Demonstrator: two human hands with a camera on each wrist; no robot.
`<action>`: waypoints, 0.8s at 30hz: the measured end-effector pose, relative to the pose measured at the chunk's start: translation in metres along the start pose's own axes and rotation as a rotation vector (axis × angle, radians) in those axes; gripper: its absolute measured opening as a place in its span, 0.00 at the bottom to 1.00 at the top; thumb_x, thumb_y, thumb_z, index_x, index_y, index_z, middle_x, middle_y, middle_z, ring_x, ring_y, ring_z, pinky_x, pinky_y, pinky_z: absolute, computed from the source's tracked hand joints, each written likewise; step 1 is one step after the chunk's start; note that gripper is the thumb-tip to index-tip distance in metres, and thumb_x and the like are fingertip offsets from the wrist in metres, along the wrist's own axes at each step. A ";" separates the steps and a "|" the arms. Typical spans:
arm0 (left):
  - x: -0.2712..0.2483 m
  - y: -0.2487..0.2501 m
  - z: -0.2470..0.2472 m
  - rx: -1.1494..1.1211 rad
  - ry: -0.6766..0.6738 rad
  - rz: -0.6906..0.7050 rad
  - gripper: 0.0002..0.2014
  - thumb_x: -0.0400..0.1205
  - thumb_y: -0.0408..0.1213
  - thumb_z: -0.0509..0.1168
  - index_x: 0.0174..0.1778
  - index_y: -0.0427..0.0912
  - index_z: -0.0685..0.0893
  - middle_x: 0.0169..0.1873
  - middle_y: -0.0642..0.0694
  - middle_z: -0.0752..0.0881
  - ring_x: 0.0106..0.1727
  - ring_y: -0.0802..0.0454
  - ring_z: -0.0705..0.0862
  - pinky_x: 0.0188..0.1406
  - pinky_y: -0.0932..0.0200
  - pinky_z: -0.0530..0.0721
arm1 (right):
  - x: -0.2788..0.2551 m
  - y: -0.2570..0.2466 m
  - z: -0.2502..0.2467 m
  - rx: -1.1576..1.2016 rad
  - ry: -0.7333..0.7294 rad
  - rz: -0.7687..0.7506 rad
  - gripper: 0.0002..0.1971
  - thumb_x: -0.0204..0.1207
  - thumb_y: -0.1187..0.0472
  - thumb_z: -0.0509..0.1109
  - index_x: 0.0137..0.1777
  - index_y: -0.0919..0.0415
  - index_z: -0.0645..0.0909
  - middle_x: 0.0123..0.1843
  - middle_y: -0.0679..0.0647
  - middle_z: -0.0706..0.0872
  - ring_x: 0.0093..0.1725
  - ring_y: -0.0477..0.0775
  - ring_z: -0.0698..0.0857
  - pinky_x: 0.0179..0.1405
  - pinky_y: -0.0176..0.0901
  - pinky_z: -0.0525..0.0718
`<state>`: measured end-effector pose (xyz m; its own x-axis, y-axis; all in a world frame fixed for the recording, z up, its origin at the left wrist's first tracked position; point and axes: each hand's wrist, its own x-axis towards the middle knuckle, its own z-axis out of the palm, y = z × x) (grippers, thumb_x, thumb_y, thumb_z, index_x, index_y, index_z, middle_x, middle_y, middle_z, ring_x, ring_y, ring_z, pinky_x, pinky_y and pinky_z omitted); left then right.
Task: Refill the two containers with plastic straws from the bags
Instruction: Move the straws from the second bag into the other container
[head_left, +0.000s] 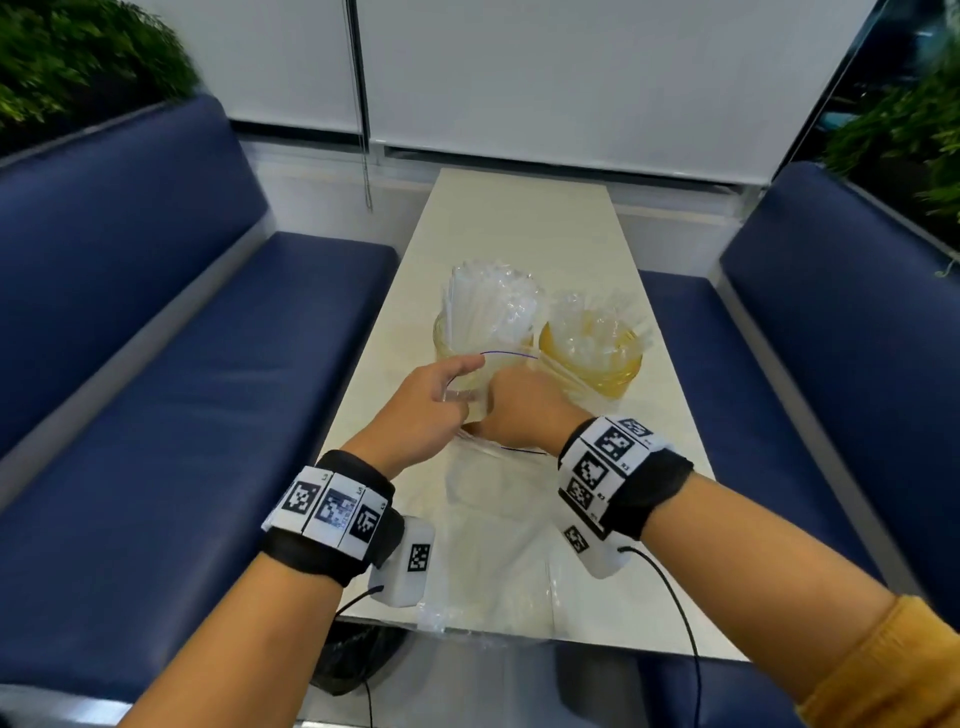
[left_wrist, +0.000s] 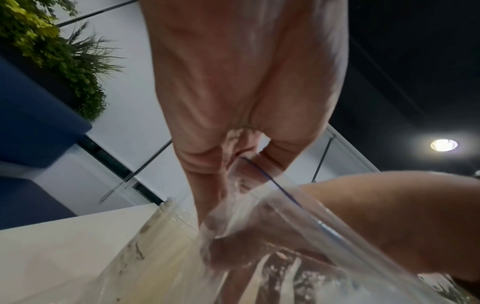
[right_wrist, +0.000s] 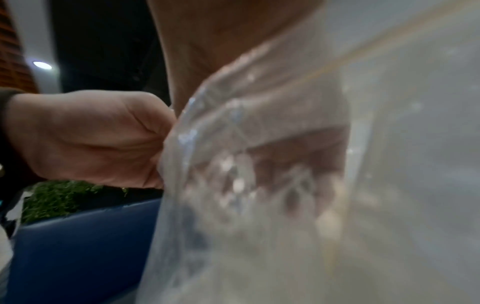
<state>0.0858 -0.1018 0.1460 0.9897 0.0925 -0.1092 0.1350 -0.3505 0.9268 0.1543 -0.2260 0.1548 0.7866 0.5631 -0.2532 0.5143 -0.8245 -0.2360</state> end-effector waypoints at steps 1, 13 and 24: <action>0.001 -0.001 0.001 -0.007 0.015 0.009 0.31 0.82 0.20 0.56 0.81 0.46 0.75 0.75 0.51 0.79 0.69 0.52 0.84 0.69 0.51 0.84 | 0.001 0.003 0.003 0.071 0.026 -0.003 0.24 0.79 0.47 0.71 0.26 0.56 0.70 0.26 0.51 0.76 0.27 0.48 0.73 0.26 0.40 0.67; 0.008 -0.002 0.008 0.167 0.107 0.084 0.31 0.69 0.34 0.82 0.69 0.51 0.84 0.48 0.50 0.85 0.33 0.53 0.77 0.35 0.63 0.81 | -0.047 0.033 -0.048 0.727 0.351 -0.061 0.05 0.76 0.63 0.79 0.48 0.62 0.87 0.36 0.57 0.92 0.34 0.57 0.93 0.38 0.53 0.94; 0.012 -0.016 0.012 0.153 0.177 0.061 0.29 0.70 0.33 0.81 0.68 0.52 0.84 0.59 0.57 0.85 0.34 0.59 0.76 0.39 0.65 0.78 | -0.043 0.071 -0.140 0.627 1.108 -0.213 0.09 0.88 0.51 0.63 0.54 0.56 0.76 0.39 0.52 0.85 0.32 0.51 0.85 0.30 0.39 0.83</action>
<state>0.0959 -0.1064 0.1259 0.9743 0.2242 0.0223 0.0945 -0.4966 0.8628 0.2051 -0.3164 0.2799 0.7269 0.0849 0.6814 0.6541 -0.3878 -0.6494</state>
